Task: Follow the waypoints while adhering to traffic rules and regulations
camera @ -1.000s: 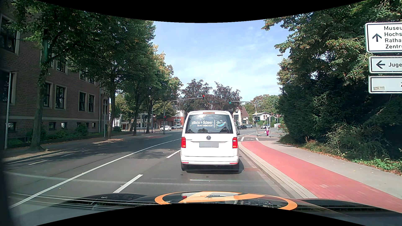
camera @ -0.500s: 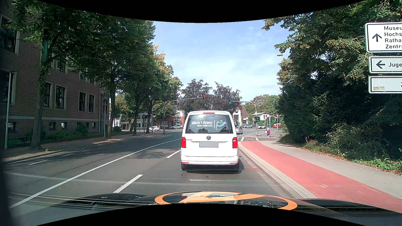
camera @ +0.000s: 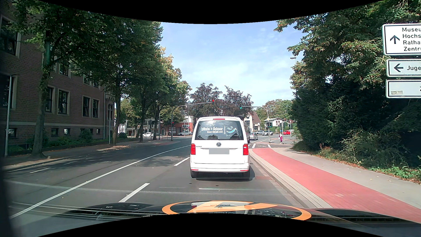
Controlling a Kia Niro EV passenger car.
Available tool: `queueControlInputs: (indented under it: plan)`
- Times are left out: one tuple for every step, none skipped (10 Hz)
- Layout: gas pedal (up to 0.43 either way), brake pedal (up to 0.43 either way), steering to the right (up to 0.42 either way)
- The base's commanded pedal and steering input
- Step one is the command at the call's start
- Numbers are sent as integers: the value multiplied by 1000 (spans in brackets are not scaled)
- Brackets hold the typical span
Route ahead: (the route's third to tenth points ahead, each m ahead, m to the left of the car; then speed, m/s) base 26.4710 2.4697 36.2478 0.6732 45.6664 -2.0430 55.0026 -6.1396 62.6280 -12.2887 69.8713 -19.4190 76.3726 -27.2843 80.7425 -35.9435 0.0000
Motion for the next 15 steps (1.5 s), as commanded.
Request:
queueControlInputs:
  plan:
    - [0,18,1]
    - [0,12,1]
    - [0,12,1]
    - [0,12,1]
    - [0,6,1]
    - [0,6,1]
    - [0,6,1]
    - [0,12,1]
    - [0,37,1]
    - [0,30,1]
    - [0,30,1]
    - [0,55,1]
    - [0,85,1]
    - [0,98,1]
    - [0,104,1]
